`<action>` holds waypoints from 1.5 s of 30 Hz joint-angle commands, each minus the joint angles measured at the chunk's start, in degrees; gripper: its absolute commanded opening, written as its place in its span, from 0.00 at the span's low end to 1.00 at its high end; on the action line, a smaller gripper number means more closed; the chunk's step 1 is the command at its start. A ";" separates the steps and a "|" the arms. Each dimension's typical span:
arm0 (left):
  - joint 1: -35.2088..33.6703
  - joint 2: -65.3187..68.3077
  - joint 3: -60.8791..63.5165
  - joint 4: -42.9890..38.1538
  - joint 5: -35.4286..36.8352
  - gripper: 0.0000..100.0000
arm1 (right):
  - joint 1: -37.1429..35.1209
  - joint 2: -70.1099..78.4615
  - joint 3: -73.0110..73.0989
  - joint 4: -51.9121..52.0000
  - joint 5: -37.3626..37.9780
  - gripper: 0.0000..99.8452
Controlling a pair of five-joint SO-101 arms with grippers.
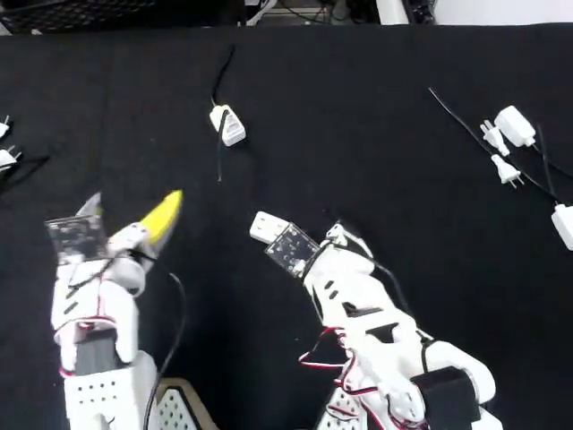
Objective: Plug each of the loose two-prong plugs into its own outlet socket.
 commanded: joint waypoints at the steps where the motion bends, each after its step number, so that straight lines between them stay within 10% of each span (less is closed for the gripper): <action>1: 13.93 0.00 0.75 -5.71 -3.78 0.44 | 0.70 -1.10 -0.04 0.18 0.26 0.18; 11: 24.48 4.84 1.01 -7.56 -9.93 0.36 | 0.88 -1.19 -0.04 0.18 0.09 0.18; 18: 20.97 28.57 0.13 -30.07 -11.60 0.17 | 1.14 -1.19 -0.22 0.18 -2.37 0.18; 27: 22.20 62.15 -11.21 -42.73 -16.35 0.24 | 1.23 -1.19 -0.40 0.09 -3.96 0.18; 45: 32.57 64.70 -6.37 -53.27 -16.79 0.24 | 2.29 -1.19 -1.45 0.26 -4.40 0.18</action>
